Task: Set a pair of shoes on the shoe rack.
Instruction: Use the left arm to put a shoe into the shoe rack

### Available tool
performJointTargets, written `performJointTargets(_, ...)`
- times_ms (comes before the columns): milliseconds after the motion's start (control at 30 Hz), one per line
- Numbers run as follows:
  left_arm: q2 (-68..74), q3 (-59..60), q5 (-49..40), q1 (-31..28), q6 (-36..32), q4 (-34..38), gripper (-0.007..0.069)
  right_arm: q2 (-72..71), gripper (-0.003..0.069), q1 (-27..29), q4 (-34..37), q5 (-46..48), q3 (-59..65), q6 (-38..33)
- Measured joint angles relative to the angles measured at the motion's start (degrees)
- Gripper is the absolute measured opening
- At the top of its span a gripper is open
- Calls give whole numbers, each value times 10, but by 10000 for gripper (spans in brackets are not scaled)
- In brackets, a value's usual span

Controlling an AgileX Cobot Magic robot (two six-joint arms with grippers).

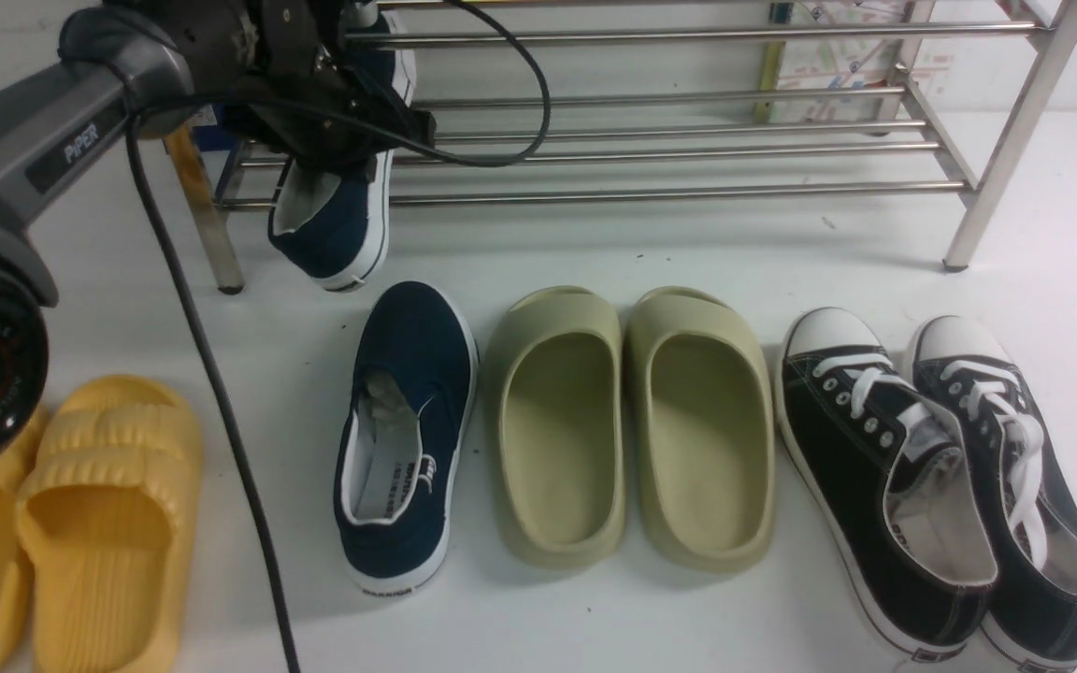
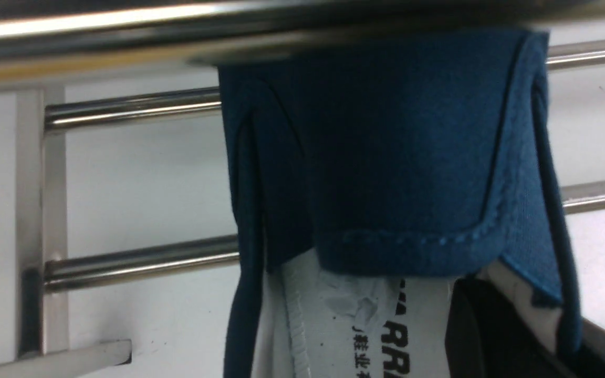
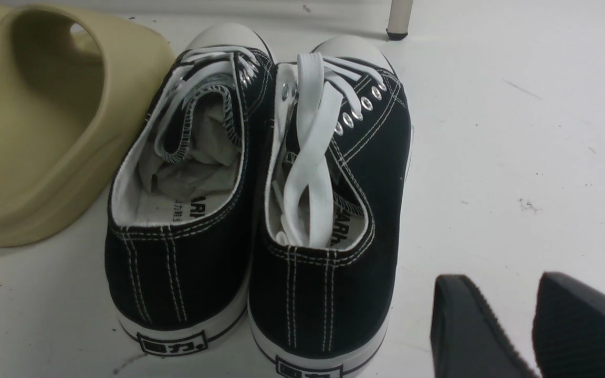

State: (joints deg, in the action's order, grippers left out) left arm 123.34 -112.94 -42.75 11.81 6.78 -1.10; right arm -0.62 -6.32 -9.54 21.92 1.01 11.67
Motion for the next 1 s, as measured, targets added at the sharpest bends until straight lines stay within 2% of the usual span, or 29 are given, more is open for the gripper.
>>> performJointTargets(167,7,-1,21,1,2,3,6,0,239,0,0,0,0,0)
performJointTargets(333,8,-2,41,0,7,-2,108,0,239,0,0,0,0,0)
performJointTargets(367,8,-4,45,0,7,-2,183,0,239,0,0,0,0,0)
performJointTargets(400,8,-4,45,0,7,-2,192,0,239,0,0,0,0,0)
performJointTargets(500,7,-4,29,0,8,-1,356,0,240,0,0,0,0,0)
performJointTargets(533,7,-4,29,0,8,-1,364,0,241,0,0,0,0,0)
performJointTargets(600,-1,-4,6,0,8,-1,453,0,242,0,0,0,0,0)
performJointTargets(667,-15,-4,-13,0,8,-2,489,0,243,0,0,0,0,0)
performJointTargets(867,-95,-4,-111,-1,10,-3,513,0,244,0,0,0,0,0)
performJointTargets(1000,-120,-7,-179,-12,2,1,433,0,244,0,0,0,0,0)
